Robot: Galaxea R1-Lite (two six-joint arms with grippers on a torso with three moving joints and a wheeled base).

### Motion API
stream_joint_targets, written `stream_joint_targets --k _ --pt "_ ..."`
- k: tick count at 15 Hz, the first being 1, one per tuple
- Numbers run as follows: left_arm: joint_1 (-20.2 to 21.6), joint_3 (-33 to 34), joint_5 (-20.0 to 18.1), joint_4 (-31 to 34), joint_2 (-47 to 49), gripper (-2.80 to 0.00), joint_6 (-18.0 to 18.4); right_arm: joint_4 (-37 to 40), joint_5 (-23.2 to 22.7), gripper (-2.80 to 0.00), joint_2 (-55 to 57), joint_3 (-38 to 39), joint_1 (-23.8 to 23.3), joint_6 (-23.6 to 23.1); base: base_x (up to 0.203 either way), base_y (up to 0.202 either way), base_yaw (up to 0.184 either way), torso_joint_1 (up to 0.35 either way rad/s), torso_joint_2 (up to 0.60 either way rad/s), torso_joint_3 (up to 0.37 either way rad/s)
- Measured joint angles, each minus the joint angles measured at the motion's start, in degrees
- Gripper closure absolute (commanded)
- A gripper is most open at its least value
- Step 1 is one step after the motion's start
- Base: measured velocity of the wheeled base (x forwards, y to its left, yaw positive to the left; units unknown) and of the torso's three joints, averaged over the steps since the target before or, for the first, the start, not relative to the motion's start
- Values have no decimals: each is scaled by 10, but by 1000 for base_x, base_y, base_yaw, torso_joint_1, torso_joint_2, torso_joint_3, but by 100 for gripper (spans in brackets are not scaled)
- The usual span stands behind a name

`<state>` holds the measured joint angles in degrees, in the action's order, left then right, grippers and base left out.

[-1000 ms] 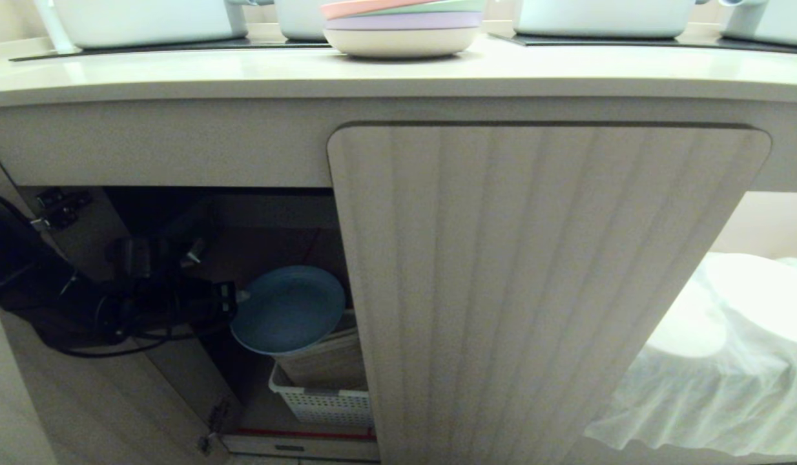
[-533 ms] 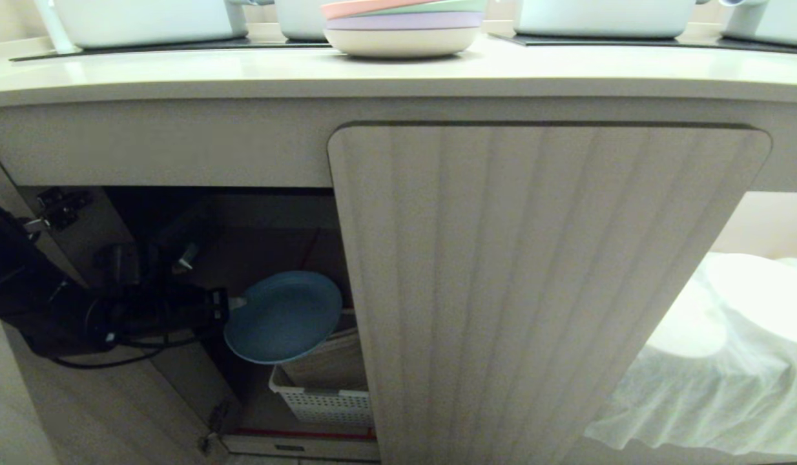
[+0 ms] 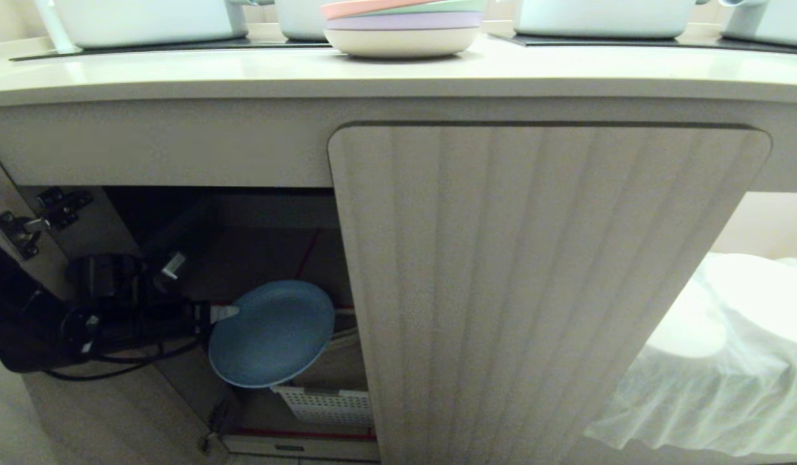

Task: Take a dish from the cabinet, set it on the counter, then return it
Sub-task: Place it on the table

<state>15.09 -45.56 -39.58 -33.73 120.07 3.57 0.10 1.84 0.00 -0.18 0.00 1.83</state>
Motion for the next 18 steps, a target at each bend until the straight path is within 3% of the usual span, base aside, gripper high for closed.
stream_joint_targets --k 3,13,16,18 --pt "1 19 -5 -3 -12 0 34 0 0 0 0 0 0 0 0 0 0 0 0 0" --pt "-16 66 -5 -4 -66 0 38 0 0 0 0 0 0 0 0 0 0 0 0 0" --pt "-17 87 -7 -4 -77 0 68 0 0 0 0 0 0 0 0 0 0 0 0 0" --pt "-16 101 -31 -4 -83 0 85 0 0 0 0 0 0 0 0 0 0 0 0 0"
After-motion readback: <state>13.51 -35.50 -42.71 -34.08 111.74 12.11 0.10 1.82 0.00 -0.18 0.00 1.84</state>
